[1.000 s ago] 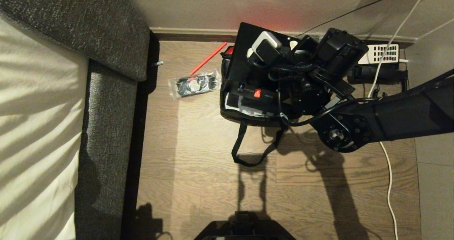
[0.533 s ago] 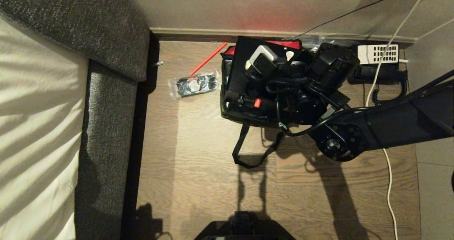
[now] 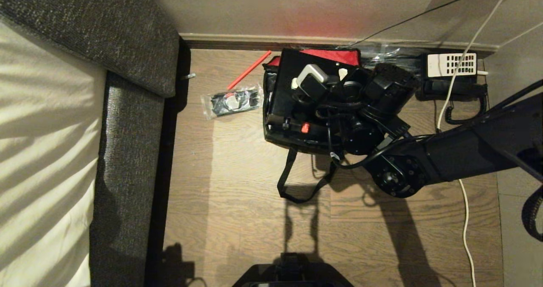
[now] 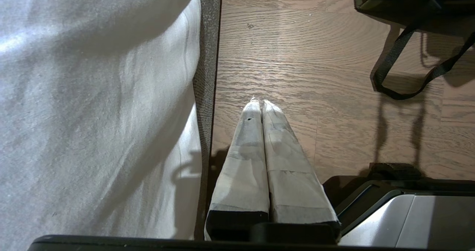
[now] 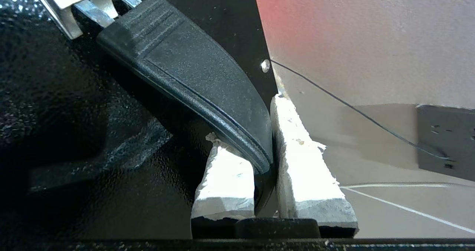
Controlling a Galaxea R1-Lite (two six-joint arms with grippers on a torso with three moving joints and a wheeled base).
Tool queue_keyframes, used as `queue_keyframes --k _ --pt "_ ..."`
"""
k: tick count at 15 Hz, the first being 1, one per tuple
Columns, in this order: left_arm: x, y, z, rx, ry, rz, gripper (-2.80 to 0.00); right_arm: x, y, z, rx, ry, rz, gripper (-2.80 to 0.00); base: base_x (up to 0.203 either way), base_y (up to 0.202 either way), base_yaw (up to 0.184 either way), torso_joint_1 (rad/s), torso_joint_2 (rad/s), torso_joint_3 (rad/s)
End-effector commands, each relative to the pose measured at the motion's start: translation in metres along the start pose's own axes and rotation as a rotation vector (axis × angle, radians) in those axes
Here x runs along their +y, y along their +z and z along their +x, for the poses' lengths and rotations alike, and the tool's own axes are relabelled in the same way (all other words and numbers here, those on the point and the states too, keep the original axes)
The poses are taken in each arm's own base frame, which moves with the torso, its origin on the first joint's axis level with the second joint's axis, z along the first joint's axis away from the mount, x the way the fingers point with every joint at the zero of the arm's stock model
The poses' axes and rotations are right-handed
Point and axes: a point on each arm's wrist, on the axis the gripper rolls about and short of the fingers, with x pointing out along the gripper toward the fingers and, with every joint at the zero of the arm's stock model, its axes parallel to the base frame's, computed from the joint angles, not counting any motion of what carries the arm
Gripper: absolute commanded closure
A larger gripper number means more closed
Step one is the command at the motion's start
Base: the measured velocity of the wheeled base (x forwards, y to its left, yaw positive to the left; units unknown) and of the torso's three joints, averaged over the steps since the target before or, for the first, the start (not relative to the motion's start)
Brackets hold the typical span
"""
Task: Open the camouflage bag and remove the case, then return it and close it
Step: Place the black box back
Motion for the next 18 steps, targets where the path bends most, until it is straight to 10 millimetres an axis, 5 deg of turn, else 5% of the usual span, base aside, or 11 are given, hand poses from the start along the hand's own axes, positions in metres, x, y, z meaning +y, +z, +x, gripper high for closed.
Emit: queue_keyframes --k 1,11,18 --pt "0.000 0.000 0.000 0.001 0.000 0.000 0.00 0.010 -0.002 0.003 0.006 0.000 -0.011 0.00 0.000 0.000 0.000 0.000 0.00 0.000" --pt "0.000 0.000 0.000 0.000 0.000 0.000 0.00 0.022 -0.022 0.016 0.015 0.000 -0.060 0.00 0.000 0.000 0.000 0.000 0.00 0.000" --pt "0.000 0.000 0.000 0.001 0.000 0.000 0.00 0.056 -0.030 0.020 0.022 0.040 -0.077 0.00 0.000 0.000 0.000 0.000 0.00 0.000"
